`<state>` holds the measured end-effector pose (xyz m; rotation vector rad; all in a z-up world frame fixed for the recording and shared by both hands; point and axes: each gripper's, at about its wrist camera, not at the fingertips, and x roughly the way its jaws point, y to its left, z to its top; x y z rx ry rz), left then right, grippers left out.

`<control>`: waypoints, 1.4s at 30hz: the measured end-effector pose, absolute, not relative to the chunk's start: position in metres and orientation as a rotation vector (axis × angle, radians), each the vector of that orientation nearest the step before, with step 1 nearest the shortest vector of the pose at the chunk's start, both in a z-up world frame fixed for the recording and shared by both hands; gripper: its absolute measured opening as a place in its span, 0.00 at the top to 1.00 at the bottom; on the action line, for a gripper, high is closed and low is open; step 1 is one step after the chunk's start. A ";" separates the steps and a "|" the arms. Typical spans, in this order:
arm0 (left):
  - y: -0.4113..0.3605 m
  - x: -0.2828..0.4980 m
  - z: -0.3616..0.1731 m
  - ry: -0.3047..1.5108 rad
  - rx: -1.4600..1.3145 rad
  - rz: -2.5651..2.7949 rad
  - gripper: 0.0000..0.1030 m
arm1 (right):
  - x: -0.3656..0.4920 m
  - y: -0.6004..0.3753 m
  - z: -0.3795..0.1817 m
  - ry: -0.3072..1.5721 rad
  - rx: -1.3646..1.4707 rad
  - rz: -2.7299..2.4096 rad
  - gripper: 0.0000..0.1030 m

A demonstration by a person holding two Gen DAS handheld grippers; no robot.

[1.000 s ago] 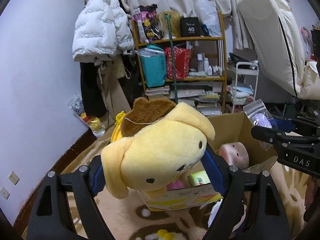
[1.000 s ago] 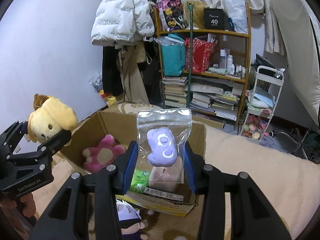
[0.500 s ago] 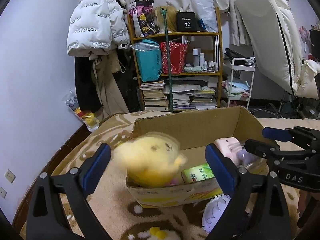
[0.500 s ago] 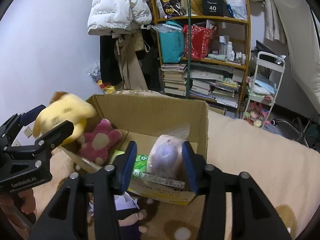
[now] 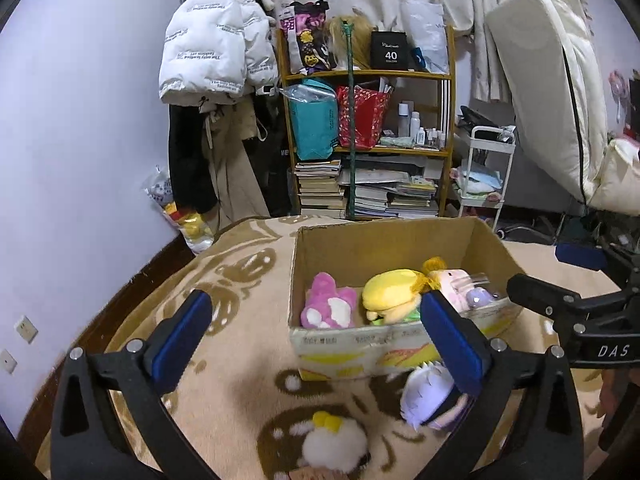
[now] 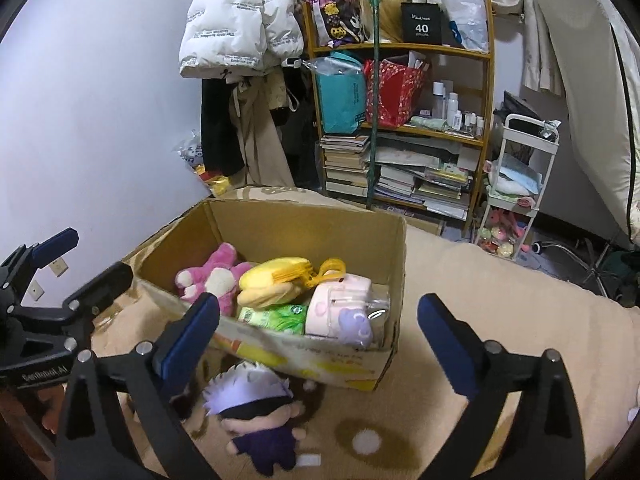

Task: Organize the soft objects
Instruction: 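Move both tools back toward the white chick plush and white-haired doll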

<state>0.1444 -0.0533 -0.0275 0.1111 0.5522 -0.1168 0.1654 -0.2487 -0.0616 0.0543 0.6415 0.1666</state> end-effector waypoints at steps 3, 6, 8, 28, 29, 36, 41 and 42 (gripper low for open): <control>-0.046 0.132 -0.022 0.554 0.103 -0.104 0.01 | 0.151 -0.246 -0.054 0.634 0.043 0.164 0.00; -0.040 0.120 -0.019 0.572 0.099 -0.099 0.01 | 0.136 -0.244 -0.046 0.616 0.041 0.161 0.00; -0.036 0.112 -0.018 0.585 0.085 -0.095 0.01 | 0.128 -0.243 -0.041 0.602 0.049 0.170 0.00; -0.024 0.079 -0.042 0.771 0.073 -0.099 0.01 | 0.074 -0.250 -0.053 0.622 0.100 0.177 0.00; -0.023 0.081 -0.044 0.779 0.074 -0.098 0.01 | 0.075 -0.249 -0.057 0.631 0.105 0.180 0.00; -0.016 0.103 -0.057 0.826 0.064 -0.082 0.01 | 0.088 -0.238 -0.082 0.691 0.094 0.183 0.00; -0.016 0.123 -0.079 0.897 0.069 -0.081 0.01 | 0.098 -0.224 -0.104 0.729 0.053 0.184 0.00; -0.016 0.127 -0.084 0.913 0.063 -0.083 0.01 | 0.100 -0.222 -0.108 0.737 0.055 0.188 0.00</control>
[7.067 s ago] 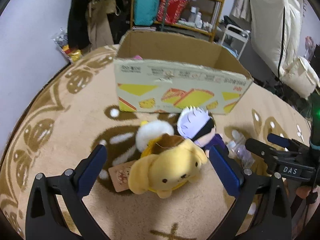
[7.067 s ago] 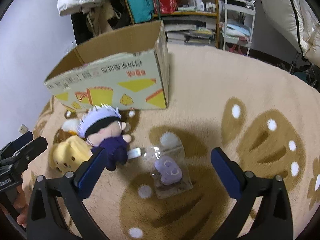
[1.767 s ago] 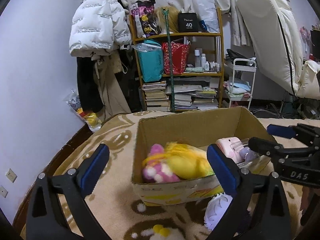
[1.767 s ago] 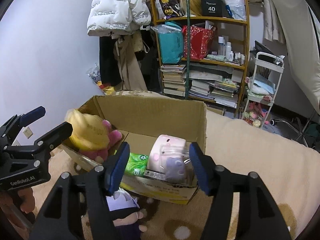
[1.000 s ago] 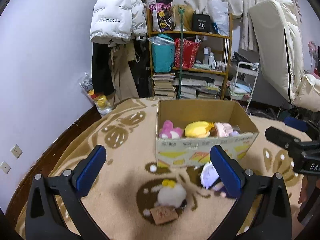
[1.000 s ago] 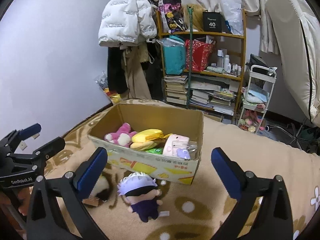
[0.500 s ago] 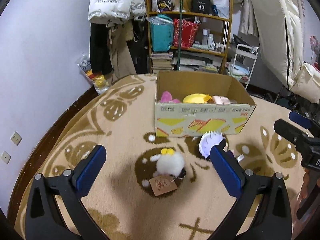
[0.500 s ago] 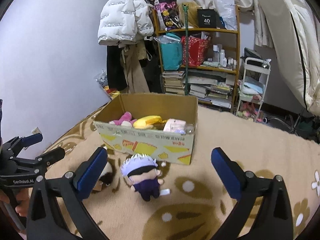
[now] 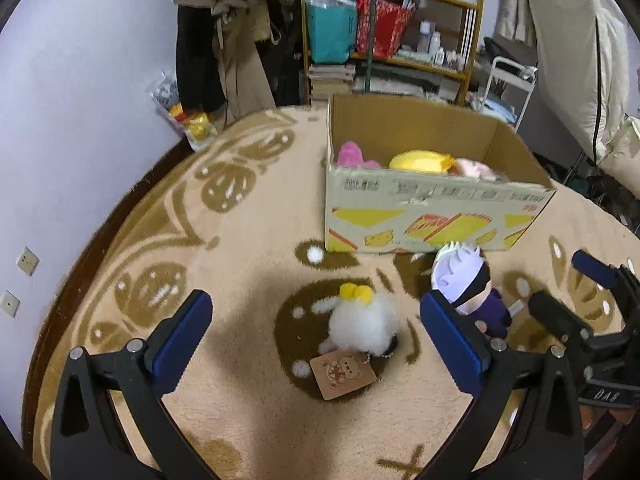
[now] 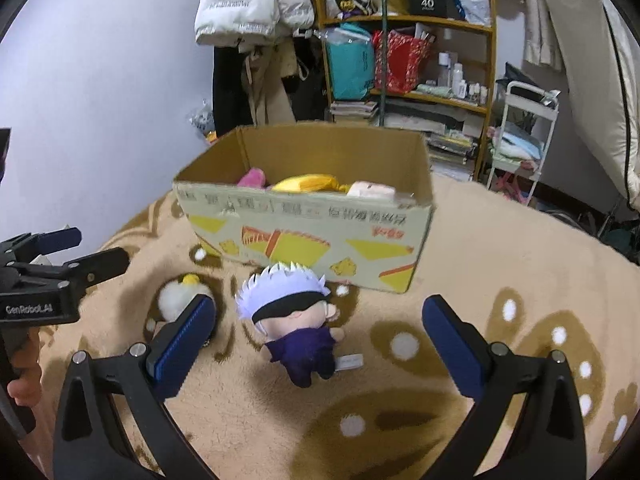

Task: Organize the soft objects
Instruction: 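Move both tools back toward the white chick plush and white-haired doll, then grasp the white chick plush with the left gripper while the right grasps the white-haired doll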

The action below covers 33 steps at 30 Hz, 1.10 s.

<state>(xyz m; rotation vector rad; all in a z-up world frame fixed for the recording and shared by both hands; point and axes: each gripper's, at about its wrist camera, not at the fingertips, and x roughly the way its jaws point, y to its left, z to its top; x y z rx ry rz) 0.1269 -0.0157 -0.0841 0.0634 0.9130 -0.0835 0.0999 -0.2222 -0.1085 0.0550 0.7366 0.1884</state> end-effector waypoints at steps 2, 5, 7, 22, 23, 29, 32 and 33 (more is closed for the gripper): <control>-0.016 0.132 -0.091 0.935 0.058 -0.090 0.01 | 0.105 -0.220 -0.117 0.759 0.057 0.199 0.00; -0.019 0.142 -0.100 0.962 0.054 -0.101 0.01 | 0.113 -0.215 -0.131 0.796 0.053 0.208 0.00; -0.023 0.148 -0.104 0.973 0.061 -0.112 0.01 | 0.117 -0.212 -0.140 0.810 0.050 0.210 0.00; -0.029 0.181 -0.146 1.107 0.051 -0.114 0.01 | 0.143 -0.195 -0.176 0.890 0.003 0.227 0.00; -0.029 0.182 -0.149 1.116 0.053 -0.114 0.01 | 0.145 -0.193 -0.179 0.894 -0.003 0.228 0.00; -0.030 0.183 -0.162 1.153 0.054 -0.115 0.01 | 0.152 -0.182 -0.196 0.928 -0.038 0.234 0.00; -0.030 0.186 -0.169 1.175 0.062 -0.114 0.01 | 0.154 -0.177 -0.204 0.941 -0.055 0.234 0.00; -0.029 0.187 -0.171 1.182 0.060 -0.113 0.01 | 0.155 -0.176 -0.206 0.946 -0.056 0.235 0.00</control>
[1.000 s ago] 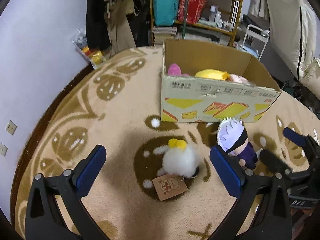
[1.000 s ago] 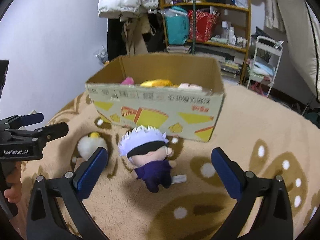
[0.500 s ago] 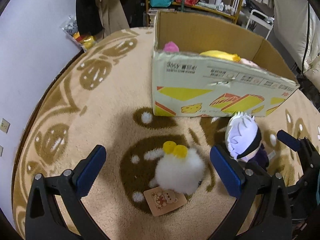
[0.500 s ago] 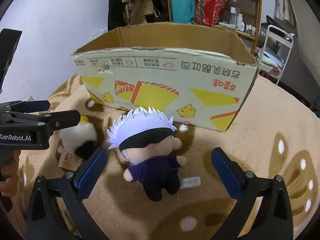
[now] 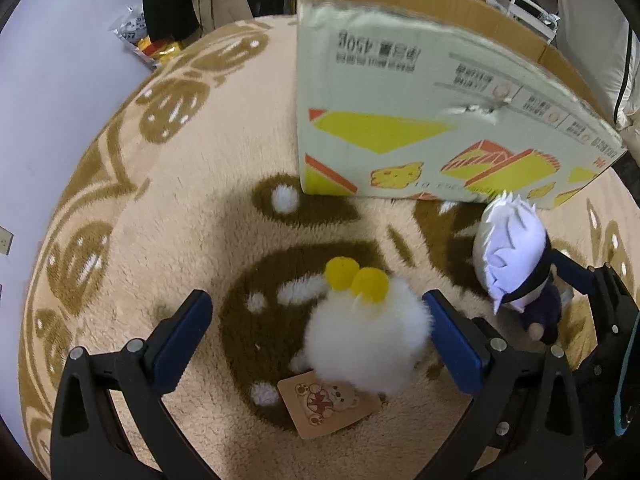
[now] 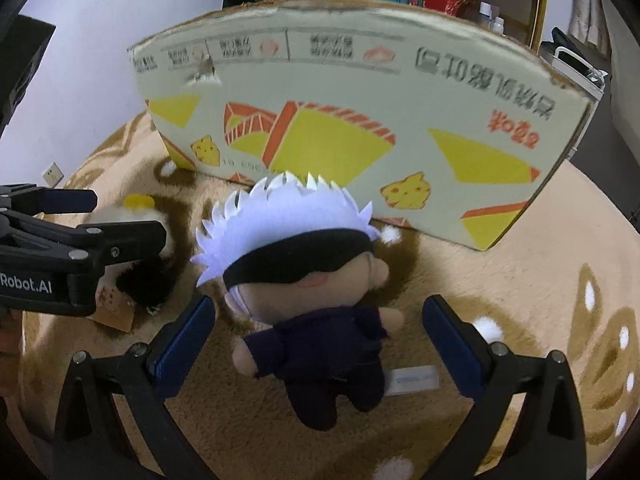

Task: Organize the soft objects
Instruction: 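Grasp the white chick plush with the left gripper while the right grasps the white-haired doll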

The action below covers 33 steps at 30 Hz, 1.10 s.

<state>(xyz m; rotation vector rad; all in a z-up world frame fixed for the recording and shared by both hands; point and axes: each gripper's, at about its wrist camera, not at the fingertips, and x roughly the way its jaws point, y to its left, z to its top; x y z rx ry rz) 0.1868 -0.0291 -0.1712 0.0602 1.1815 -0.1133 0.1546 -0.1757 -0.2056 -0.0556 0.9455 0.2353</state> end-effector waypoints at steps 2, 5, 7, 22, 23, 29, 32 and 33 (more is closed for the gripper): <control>-0.029 0.188 -0.176 1.200 0.054 -0.115 0.01 | 0.156 -0.173 -0.208 0.947 -0.061 0.232 0.00; -0.030 0.189 -0.182 1.219 0.061 -0.107 0.01 | 0.157 -0.169 -0.211 0.942 -0.068 0.227 0.00; -0.030 0.189 -0.185 1.232 0.055 -0.110 0.01 | 0.158 -0.166 -0.212 0.939 -0.072 0.223 0.00; -0.037 0.181 -0.185 1.232 0.079 -0.137 0.23 | 0.158 -0.175 -0.207 0.933 -0.055 0.206 0.10; -0.036 0.179 -0.183 1.228 0.084 -0.142 0.25 | 0.157 -0.175 -0.207 0.932 -0.058 0.204 0.12; -0.035 0.173 -0.175 1.219 0.062 -0.170 0.50 | 0.153 -0.185 -0.202 0.920 -0.031 0.223 0.25; -0.034 0.170 -0.173 1.213 0.070 -0.168 0.61 | 0.152 -0.190 -0.197 0.908 -0.023 0.239 0.31; -0.033 0.169 -0.172 1.212 0.061 -0.168 0.64 | 0.151 -0.191 -0.196 0.907 -0.020 0.246 0.33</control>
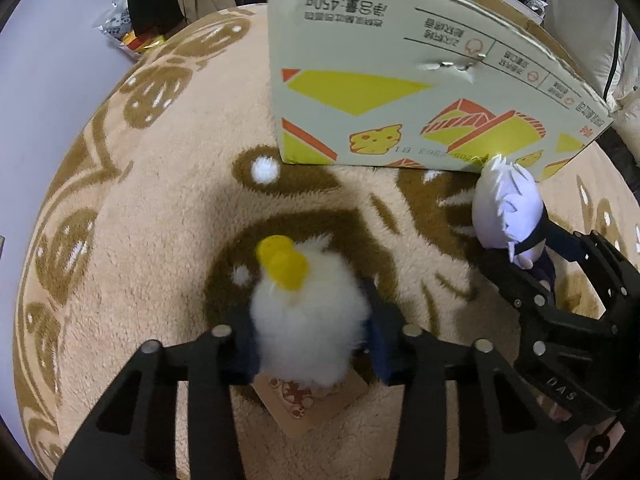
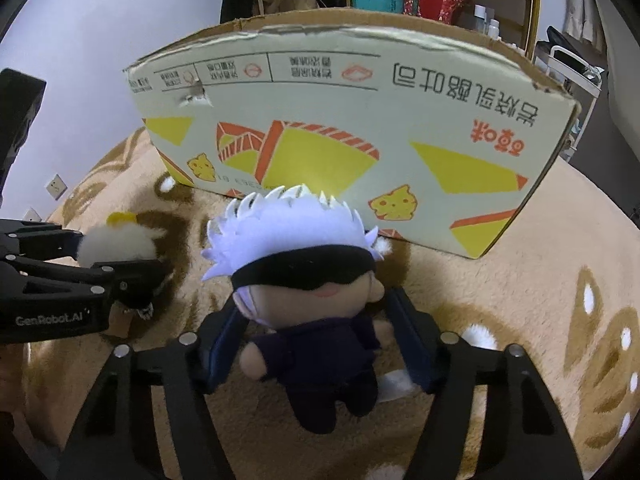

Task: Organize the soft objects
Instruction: 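Grasp the white chick plush with the left gripper while the right grasps the white-haired doll, then lift both plushes over the box and open both grippers to drop them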

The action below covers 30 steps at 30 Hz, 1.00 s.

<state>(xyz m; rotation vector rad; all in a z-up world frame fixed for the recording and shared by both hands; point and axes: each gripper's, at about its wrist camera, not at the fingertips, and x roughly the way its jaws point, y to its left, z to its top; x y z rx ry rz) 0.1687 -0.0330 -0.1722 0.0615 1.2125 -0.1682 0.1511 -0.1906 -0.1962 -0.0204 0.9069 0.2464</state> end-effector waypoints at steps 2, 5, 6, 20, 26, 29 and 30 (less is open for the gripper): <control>-0.031 0.166 -0.169 1.205 0.036 -0.175 0.69 | 0.149 -0.193 -0.194 0.907 -0.013 0.250 0.35; -0.030 0.160 -0.167 1.201 0.017 -0.196 0.71 | 0.146 -0.199 -0.187 0.893 0.024 0.251 0.44; -0.031 0.158 -0.167 1.198 0.026 -0.199 0.72 | 0.145 -0.203 -0.184 0.891 0.044 0.254 0.46; -0.029 0.126 -0.127 1.042 0.004 -0.201 0.72 | 0.118 -0.224 -0.155 0.835 0.159 0.271 0.51; -0.024 0.114 -0.104 0.945 0.030 -0.151 0.72 | 0.102 -0.234 -0.134 0.768 0.186 0.270 0.50; -0.020 0.108 -0.089 0.890 0.021 -0.154 0.72 | 0.092 -0.239 -0.121 0.733 0.186 0.266 0.50; -0.019 0.106 -0.084 0.872 0.022 -0.155 0.72 | 0.091 -0.239 -0.119 0.725 0.185 0.264 0.50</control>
